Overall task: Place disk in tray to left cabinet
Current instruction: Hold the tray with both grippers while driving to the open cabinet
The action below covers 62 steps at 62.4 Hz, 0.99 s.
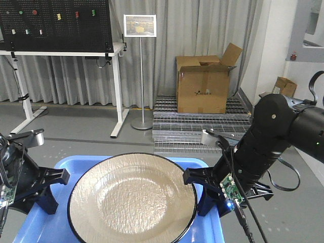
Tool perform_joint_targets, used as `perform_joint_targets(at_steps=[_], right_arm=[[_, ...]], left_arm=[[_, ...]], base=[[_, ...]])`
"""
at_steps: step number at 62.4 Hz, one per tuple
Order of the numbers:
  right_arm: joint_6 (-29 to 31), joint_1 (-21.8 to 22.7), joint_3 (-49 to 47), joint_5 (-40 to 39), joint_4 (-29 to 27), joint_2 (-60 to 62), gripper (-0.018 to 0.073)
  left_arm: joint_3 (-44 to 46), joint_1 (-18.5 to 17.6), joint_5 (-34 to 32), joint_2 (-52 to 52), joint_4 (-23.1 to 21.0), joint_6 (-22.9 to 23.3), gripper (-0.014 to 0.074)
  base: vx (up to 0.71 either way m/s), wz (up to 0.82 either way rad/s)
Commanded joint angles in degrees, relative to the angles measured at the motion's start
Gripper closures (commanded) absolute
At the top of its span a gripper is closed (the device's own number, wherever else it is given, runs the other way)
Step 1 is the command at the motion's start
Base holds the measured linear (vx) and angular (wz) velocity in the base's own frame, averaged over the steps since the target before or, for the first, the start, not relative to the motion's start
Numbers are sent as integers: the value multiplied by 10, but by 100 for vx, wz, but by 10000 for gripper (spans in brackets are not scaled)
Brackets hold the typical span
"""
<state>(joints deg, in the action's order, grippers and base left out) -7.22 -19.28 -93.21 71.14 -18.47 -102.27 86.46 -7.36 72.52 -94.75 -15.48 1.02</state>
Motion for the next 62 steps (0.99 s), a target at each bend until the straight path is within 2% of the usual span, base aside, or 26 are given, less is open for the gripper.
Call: perform_joint_targets(at_steps=[1, 62], right_arm=[[13, -2, -20, -7, -30, 33, 560], [13, -2, -20, -7, -30, 33, 560]], left_arm=[[22, -3, -7, 27, -32, 0, 596], [22, -3, -7, 27, -32, 0, 596]], base=[[68, 1], [66, -3]])
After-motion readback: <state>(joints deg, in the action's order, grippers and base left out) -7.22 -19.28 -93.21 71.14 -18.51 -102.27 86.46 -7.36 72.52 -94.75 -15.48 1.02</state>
